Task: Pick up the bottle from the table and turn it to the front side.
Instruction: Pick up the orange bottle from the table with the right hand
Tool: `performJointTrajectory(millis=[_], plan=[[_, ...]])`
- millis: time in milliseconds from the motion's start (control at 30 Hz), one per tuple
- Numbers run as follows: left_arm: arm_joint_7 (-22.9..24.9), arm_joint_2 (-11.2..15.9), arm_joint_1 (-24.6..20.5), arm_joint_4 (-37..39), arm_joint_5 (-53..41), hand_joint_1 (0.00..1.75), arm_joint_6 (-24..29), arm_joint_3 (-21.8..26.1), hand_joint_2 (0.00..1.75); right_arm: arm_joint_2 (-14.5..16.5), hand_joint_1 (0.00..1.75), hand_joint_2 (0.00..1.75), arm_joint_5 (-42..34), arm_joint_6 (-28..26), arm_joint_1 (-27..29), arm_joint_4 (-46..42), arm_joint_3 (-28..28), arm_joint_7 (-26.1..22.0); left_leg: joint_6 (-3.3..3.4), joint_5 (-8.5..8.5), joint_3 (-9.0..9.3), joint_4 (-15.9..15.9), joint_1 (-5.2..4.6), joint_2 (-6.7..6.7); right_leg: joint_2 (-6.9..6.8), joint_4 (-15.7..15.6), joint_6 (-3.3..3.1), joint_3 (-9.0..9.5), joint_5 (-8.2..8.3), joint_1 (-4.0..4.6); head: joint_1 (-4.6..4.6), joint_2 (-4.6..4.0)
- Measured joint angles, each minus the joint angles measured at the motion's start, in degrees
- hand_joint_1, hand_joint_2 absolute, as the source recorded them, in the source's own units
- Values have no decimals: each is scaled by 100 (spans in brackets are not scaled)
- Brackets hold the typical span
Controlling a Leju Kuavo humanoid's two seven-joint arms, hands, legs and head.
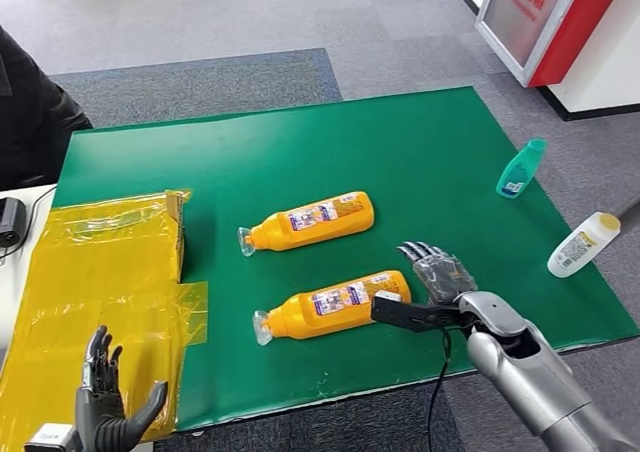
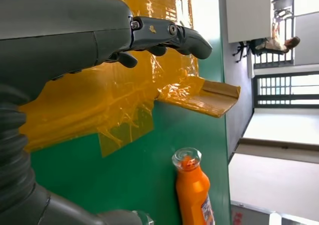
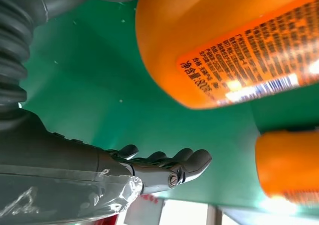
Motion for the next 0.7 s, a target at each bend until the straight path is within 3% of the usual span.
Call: performJointTrajectory(millis=[400,700], plan=[[1,266,-157,181,270,0,175,-439,175,-227,0,175,-488,725,-440,519,535,-344,0,0,-1,0,0,0,0,0,0,-1,0,0,1,0],[1,400,-213,279,379,0,245,-636,175,-361,0,175,-724,878,-609,553,854,-436,0,0,-1,0,0,0,0,0,0,1,0,0,0,0]])
